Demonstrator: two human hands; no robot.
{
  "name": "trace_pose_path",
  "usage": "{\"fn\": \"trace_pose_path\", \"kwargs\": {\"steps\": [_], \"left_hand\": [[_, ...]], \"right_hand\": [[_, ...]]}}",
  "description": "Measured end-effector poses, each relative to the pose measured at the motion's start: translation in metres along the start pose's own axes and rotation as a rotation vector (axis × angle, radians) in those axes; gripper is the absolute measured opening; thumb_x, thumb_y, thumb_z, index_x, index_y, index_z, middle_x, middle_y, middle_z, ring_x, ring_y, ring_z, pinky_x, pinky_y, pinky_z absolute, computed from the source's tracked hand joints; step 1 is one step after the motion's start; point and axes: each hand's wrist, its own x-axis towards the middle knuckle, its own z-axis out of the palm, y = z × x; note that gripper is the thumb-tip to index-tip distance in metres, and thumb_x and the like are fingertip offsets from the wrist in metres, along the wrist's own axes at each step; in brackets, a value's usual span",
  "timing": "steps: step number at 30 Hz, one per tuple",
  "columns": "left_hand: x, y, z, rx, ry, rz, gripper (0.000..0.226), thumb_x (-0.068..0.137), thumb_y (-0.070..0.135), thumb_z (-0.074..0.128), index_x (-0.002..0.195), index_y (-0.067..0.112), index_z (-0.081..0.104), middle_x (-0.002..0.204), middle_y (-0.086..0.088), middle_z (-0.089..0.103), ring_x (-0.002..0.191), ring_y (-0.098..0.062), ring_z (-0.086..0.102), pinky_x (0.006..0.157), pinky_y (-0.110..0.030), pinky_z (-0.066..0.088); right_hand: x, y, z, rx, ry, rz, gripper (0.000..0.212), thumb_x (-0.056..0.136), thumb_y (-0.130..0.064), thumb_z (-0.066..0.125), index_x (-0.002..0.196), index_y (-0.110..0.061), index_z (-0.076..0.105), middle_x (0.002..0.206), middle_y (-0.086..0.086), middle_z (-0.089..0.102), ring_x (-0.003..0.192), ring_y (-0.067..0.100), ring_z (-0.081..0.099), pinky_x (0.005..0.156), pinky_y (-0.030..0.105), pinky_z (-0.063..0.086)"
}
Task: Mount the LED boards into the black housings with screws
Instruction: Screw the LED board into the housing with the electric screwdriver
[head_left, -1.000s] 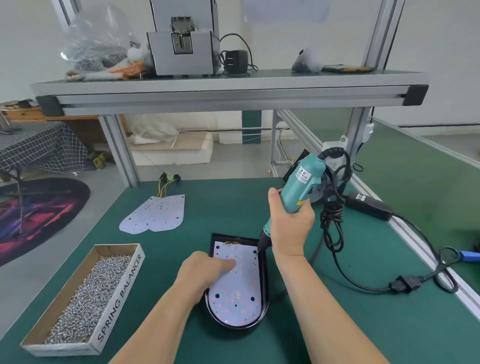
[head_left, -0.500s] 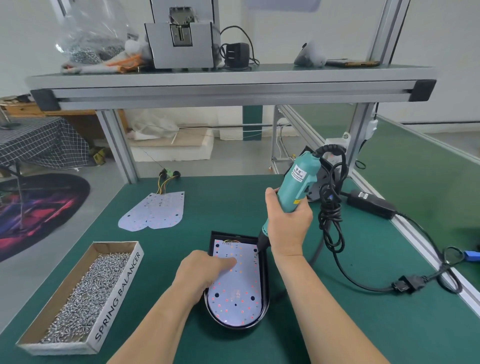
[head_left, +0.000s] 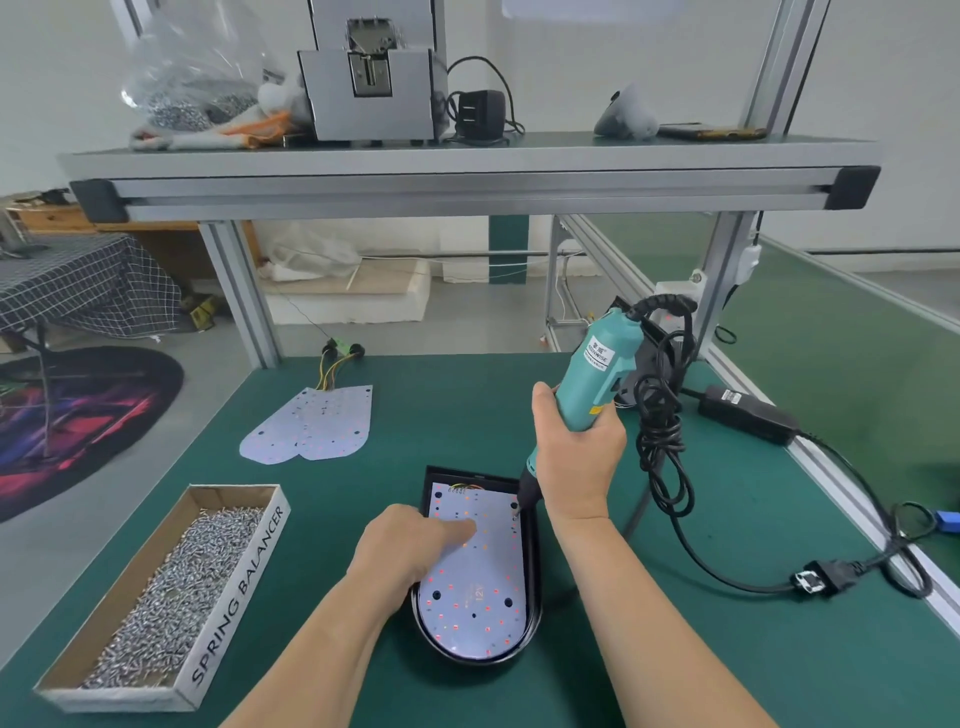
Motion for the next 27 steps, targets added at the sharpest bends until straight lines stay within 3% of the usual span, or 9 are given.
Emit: {"fn": "trace_pose_path", "kwargs": {"steps": [3, 9, 14, 18, 22, 24, 25, 27], "left_hand": [[0.001, 0.000, 0.001, -0.007, -0.006, -0.005, 0.067, 0.059, 0.048, 0.077, 0.102, -0.002, 0.071, 0.097, -0.013, 0.076, 0.070, -0.025, 0.063, 0.070, -0.031, 0.050], [0.003, -0.001, 0.002, 0.024, 0.035, -0.002, 0.055, 0.068, 0.046, 0.080, 0.097, 0.000, 0.070, 0.094, -0.010, 0.074, 0.070, -0.024, 0.062, 0.068, -0.029, 0.048], [-0.003, 0.003, 0.000, 0.019, 0.027, -0.005, 0.048, 0.071, 0.045, 0.080, 0.094, 0.005, 0.069, 0.099, -0.008, 0.072, 0.091, -0.027, 0.070, 0.080, -0.035, 0.055], [-0.007, 0.004, -0.002, -0.017, 0.018, -0.016, 0.042, 0.071, 0.042, 0.081, 0.086, 0.006, 0.065, 0.092, -0.006, 0.071, 0.077, -0.024, 0.064, 0.068, -0.029, 0.048], [-0.018, 0.001, -0.008, -0.052, 0.034, -0.006, 0.051, 0.076, 0.057, 0.074, 0.078, 0.008, 0.058, 0.079, -0.002, 0.059, 0.066, -0.019, 0.051, 0.059, -0.027, 0.038], [-0.026, -0.003, -0.017, -0.201, 0.057, -0.026, 0.053, 0.083, 0.061, 0.066, 0.073, 0.012, 0.047, 0.070, -0.003, 0.045, 0.061, -0.020, 0.039, 0.055, -0.028, 0.029], [-0.028, -0.008, -0.024, -0.374, 0.065, -0.049, 0.047, 0.089, 0.053, 0.065, 0.074, 0.012, 0.047, 0.069, -0.004, 0.041, 0.060, -0.020, 0.035, 0.054, -0.028, 0.028], [-0.034, -0.022, -0.038, -0.846, 0.037, -0.110, 0.023, 0.098, 0.014, 0.057, 0.078, 0.002, 0.052, 0.073, -0.010, 0.046, 0.063, -0.019, 0.042, 0.060, -0.029, 0.038]], "right_hand": [[0.003, 0.001, -0.001, 0.021, 0.012, 0.051, 0.034, 0.074, -0.034, 0.072, 0.066, -0.017, 0.044, 0.051, -0.015, 0.042, 0.047, 0.010, 0.037, 0.046, 0.024, 0.038], [-0.002, 0.002, 0.003, 0.020, -0.008, 0.037, 0.038, 0.073, -0.037, 0.071, 0.063, -0.023, 0.037, 0.049, -0.016, 0.037, 0.047, 0.010, 0.033, 0.046, 0.025, 0.036], [-0.001, -0.010, -0.007, 0.021, -0.004, 0.090, 0.025, 0.074, -0.034, 0.075, 0.069, -0.019, 0.056, 0.057, -0.014, 0.053, 0.053, 0.009, 0.048, 0.054, 0.023, 0.045], [0.000, -0.043, -0.019, 0.119, 0.023, 0.034, 0.011, 0.075, -0.030, 0.076, 0.071, -0.035, 0.068, 0.066, -0.010, 0.061, 0.062, 0.013, 0.056, 0.058, 0.020, 0.048], [-0.008, -0.064, -0.038, 0.140, 0.179, 0.063, 0.015, 0.076, -0.030, 0.078, 0.074, -0.027, 0.063, 0.064, -0.006, 0.061, 0.062, 0.013, 0.057, 0.058, 0.021, 0.046], [-0.020, -0.067, -0.051, 0.162, 0.241, 0.126, 0.021, 0.077, -0.033, 0.079, 0.075, -0.026, 0.059, 0.060, -0.010, 0.061, 0.059, 0.010, 0.056, 0.059, 0.022, 0.046], [-0.026, -0.069, -0.057, 0.181, 0.267, 0.160, 0.024, 0.077, -0.035, 0.079, 0.075, -0.026, 0.057, 0.058, -0.011, 0.060, 0.057, 0.009, 0.055, 0.058, 0.022, 0.045], [-0.037, -0.072, -0.068, 0.254, 0.286, 0.224, 0.026, 0.078, -0.038, 0.076, 0.074, -0.026, 0.053, 0.057, -0.012, 0.057, 0.054, 0.008, 0.051, 0.057, 0.024, 0.043]]}}
